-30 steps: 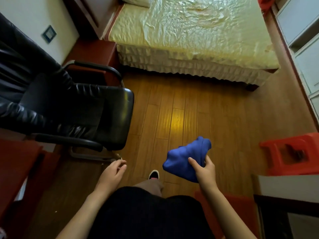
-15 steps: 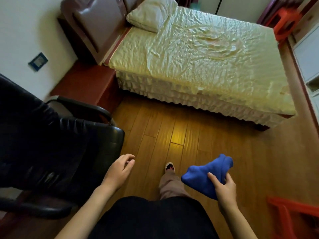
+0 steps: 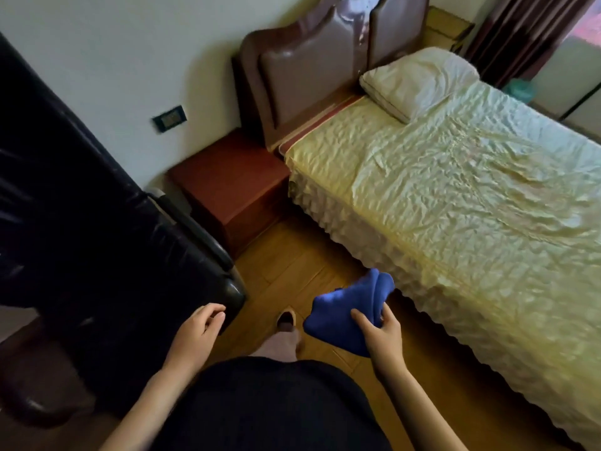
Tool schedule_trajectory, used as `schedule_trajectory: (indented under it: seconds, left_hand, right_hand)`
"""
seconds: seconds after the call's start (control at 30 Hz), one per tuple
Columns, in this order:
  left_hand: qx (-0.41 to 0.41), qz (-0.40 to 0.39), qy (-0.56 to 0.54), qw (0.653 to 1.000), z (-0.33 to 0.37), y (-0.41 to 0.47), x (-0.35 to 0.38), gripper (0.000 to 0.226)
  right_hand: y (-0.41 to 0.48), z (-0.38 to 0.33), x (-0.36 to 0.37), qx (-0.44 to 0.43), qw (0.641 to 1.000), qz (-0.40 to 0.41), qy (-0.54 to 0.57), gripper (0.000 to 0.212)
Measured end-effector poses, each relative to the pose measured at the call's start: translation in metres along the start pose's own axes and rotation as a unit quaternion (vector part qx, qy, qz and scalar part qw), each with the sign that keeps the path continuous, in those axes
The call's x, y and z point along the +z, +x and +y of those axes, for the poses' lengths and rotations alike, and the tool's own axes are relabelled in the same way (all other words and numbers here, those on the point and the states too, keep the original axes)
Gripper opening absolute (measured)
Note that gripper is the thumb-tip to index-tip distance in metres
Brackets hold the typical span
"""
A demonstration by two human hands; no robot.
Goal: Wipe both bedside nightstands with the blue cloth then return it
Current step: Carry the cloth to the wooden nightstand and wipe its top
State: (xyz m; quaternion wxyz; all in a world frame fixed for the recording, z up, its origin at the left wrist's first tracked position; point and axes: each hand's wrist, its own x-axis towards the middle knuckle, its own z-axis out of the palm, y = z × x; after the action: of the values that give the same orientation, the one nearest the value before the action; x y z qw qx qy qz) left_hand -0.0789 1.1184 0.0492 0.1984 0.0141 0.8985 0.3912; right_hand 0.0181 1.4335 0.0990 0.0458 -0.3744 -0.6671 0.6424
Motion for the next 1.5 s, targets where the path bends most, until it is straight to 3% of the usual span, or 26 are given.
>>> schedule_trajectory:
  seconds: [0.17, 0.5, 0.83, 0.97, 1.1, 1.3, 1.5]
  left_hand:
    - [-0.022, 0.021, -0.024, 0.999, 0.015, 0.082, 0.011, 0.024]
    - [-0.006, 0.025, -0.049, 0.999, 0.099, 0.262, -0.030, 0.032]
    - [-0.101, 0.151, -0.065, 0.981, 0.085, 0.384, -0.033, 0.045]
    - [-0.183, 0.223, -0.097, 0.952, 0.040, 0.443, -0.013, 0.053]
    - [-0.281, 0.285, -0.185, 0.898, -0.018, 0.509, 0.010, 0.058]
    - [-0.349, 0.322, -0.217, 0.853, -0.110, 0.587, 0.051, 0.059]
    - [-0.334, 0.357, -0.213, 0.846, -0.176, 0.613, 0.097, 0.061]
  right_hand:
    - [0.103, -0.031, 0.034, -0.005, 0.998, -0.051, -0.039, 0.018]
    - [0.275, -0.126, 0.086, -0.011, 0.994, -0.062, -0.095, 0.013]
    - [0.428, -0.187, 0.210, -0.014, 0.968, -0.181, -0.174, 0.021]
    - [0.501, -0.175, 0.285, -0.021, 0.951, -0.237, -0.199, 0.018]
    - [0.565, -0.143, 0.365, -0.036, 0.927, -0.299, -0.223, 0.021]
    - [0.633, -0.074, 0.463, -0.009, 0.893, -0.413, -0.180, 0.017]
    - [0.684, 0.018, 0.493, -0.006, 0.885, -0.367, -0.287, 0.015]
